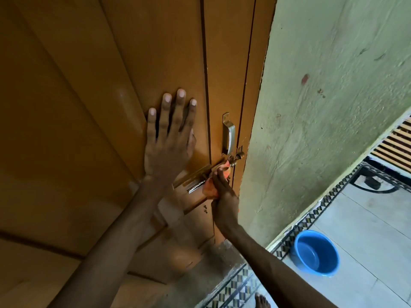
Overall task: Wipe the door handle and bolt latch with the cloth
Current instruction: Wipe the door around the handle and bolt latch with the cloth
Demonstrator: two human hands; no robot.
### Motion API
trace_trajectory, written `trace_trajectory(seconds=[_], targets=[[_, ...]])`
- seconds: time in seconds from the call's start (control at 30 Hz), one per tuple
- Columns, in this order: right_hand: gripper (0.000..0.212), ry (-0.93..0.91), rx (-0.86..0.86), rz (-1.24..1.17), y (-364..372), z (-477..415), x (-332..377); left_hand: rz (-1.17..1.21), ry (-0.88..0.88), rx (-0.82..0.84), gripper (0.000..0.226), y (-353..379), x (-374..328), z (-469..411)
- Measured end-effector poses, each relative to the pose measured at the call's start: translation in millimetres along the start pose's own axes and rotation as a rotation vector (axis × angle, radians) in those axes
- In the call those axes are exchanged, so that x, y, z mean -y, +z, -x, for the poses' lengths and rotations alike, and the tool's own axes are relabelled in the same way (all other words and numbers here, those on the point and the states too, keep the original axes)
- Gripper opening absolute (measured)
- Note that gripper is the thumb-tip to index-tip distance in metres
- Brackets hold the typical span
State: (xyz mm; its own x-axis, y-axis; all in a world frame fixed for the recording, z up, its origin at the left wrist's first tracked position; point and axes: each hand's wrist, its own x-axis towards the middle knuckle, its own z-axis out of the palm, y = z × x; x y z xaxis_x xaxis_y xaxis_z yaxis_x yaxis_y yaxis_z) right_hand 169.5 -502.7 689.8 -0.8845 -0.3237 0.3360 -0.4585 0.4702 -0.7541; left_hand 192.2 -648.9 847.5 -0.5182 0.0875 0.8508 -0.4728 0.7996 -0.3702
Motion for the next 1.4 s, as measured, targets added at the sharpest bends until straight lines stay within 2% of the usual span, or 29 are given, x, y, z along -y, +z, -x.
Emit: trace_trajectory(seconds=[0.1, 0.27, 0.43, 0.57, 0.67, 0.8, 0.93, 1.0, 1.07, 1.13, 1.2, 1.3, 1.4], targets=[[0.081, -0.017, 0.069, 0.111, 17, 19, 11, -0.007, 0.007, -0.012, 0.055, 0, 0, 0], [0.071, 0.031, 0.106, 0.094, 17, 19, 20, -0.008, 0.011, -0.016, 0.055, 1, 0, -2], [0.059, 0.120, 0.239, -0.030, 8, 16, 25, -0.013, 0.005, -0.018, 0.055, 1, 0, -1], [0.054, 0.016, 0.307, -0.002, -19, 2, 25, -0.013, 0.010, -0.017, 0.055, 0, 0, -1], [0.052, 0.052, 0.300, 0.024, -28, -5, 25, -0.029, 0.017, -0.027, 0.055, 1, 1, -1], [0.056, 0.102, 0.297, 0.072, -1, 17, 42, -0.042, 0.017, -0.019, 0.056, 3, 0, 0], [0.053, 0.035, 0.389, 0.076, 5, 27, 35, -0.051, 0.022, -0.008, 0.055, 2, 0, -1], [0.048, 0.078, 0.414, 0.032, -7, 23, 29, -0.039, 0.020, -0.003, 0.055, 1, 0, -1], [0.047, 0.111, 0.378, -0.032, -18, 20, 23, -0.022, 0.019, 0.004, 0.056, -2, 1, -1], [0.056, 0.095, 0.272, 0.026, -24, 16, 21, 0.011, 0.029, 0.025, 0.057, -5, 2, -1], [0.056, 0.123, 0.242, 0.025, -18, 19, 27, 0.045, 0.044, 0.070, 0.058, -8, 6, 5], [0.052, 0.092, 0.294, -0.033, 3, 37, 39, 0.009, 0.099, 0.111, 0.059, -9, 15, 19], [0.048, 0.076, 0.349, -0.070, 1, 37, 42, -0.071, 0.149, 0.080, 0.058, -5, 20, 24]])
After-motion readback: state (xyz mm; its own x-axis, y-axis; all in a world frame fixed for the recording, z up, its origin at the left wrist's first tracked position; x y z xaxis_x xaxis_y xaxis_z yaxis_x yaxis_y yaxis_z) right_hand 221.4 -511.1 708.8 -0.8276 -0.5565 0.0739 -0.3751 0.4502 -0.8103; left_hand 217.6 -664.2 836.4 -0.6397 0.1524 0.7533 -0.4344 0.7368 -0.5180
